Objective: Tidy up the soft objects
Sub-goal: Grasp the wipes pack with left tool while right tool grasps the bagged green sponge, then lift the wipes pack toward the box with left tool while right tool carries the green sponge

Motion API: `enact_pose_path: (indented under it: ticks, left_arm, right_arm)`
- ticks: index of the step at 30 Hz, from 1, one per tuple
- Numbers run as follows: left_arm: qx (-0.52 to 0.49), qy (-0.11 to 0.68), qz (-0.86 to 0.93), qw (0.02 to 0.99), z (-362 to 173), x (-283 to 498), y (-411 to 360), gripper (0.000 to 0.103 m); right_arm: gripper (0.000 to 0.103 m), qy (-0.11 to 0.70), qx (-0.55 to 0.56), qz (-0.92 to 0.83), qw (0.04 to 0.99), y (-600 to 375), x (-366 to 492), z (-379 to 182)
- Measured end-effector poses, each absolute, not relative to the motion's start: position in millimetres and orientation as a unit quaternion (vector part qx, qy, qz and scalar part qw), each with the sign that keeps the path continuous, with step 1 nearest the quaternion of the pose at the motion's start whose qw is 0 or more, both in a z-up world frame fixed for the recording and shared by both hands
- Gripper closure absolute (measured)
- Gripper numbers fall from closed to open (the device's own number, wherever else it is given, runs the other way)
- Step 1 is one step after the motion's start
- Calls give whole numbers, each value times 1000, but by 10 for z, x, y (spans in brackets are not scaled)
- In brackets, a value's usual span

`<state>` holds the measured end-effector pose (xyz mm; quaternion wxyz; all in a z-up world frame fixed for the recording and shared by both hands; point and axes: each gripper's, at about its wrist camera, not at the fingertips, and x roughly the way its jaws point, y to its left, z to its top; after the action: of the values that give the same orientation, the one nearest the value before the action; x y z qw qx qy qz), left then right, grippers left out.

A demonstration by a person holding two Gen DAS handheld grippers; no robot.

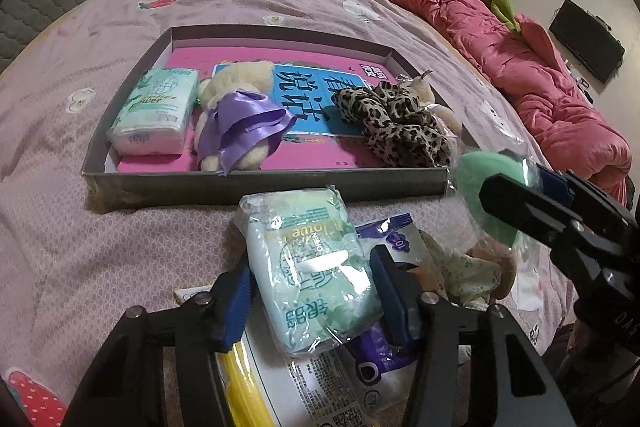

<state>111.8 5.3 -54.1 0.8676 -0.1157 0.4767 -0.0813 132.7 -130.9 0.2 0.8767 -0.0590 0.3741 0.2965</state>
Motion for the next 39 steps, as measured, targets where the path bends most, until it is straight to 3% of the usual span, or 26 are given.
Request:
enact_pose_path:
  ticks: [6, 39]
  left_arm:
    - [-121, 471, -86, 870, -496, 1090, 77, 53]
    - [-123, 377, -53, 916, -54, 1062, 480, 53]
  right_arm:
    - [57, 367, -56, 301, 879, -1304, 1324, 38]
    - [57, 333, -20, 277, 901, -1351, 1399, 192]
